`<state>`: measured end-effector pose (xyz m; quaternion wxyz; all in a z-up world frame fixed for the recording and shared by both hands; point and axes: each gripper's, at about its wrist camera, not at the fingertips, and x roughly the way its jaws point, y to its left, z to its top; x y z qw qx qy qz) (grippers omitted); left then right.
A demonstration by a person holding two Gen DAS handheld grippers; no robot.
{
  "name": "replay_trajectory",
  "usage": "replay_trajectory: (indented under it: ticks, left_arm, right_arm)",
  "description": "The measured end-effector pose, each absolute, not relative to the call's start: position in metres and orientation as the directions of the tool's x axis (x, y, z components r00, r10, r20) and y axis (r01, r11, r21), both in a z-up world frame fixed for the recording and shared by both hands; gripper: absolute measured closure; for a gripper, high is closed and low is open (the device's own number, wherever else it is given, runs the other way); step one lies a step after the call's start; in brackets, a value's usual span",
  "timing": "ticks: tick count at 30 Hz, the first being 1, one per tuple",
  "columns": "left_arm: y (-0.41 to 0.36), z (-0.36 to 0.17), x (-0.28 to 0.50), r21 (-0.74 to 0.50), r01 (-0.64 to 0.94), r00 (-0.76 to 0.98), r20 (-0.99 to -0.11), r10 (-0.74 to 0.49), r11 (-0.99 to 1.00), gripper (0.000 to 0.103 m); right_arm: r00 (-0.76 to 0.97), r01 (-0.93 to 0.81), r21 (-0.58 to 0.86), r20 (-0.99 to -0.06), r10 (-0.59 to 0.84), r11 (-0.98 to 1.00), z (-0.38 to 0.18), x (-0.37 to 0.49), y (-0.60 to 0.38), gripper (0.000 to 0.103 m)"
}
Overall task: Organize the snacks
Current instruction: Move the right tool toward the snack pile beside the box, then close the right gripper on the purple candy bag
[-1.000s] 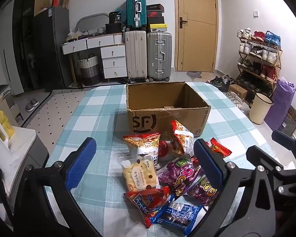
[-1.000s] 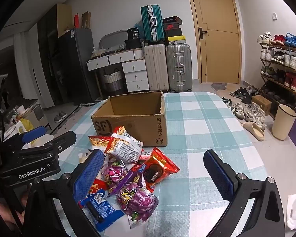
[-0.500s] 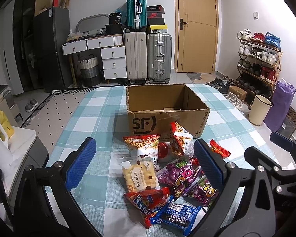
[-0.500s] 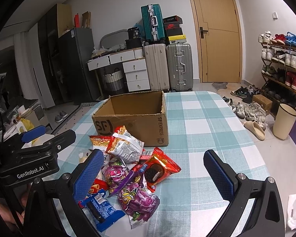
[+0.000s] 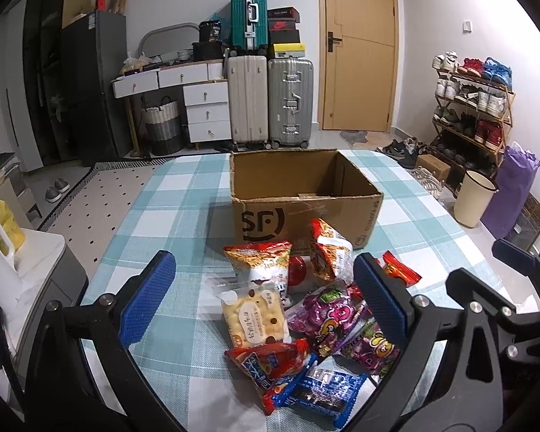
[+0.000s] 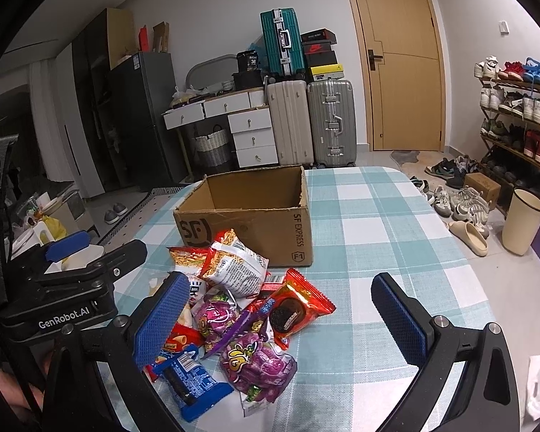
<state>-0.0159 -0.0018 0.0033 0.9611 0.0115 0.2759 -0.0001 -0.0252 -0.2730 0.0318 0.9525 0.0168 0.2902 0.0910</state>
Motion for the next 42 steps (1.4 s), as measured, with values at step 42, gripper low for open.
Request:
replay_trajectory:
  ticks: [42]
  left_arm:
    - [0.011,-0.001,-0.015,-0.001,0.002,0.836,-0.549,-0.002,1.000,0.004]
  right_arm:
    - [0.665,-0.201,0.309,-0.653,0.361,0.930,-0.056,-0.006,-0.274,0.000]
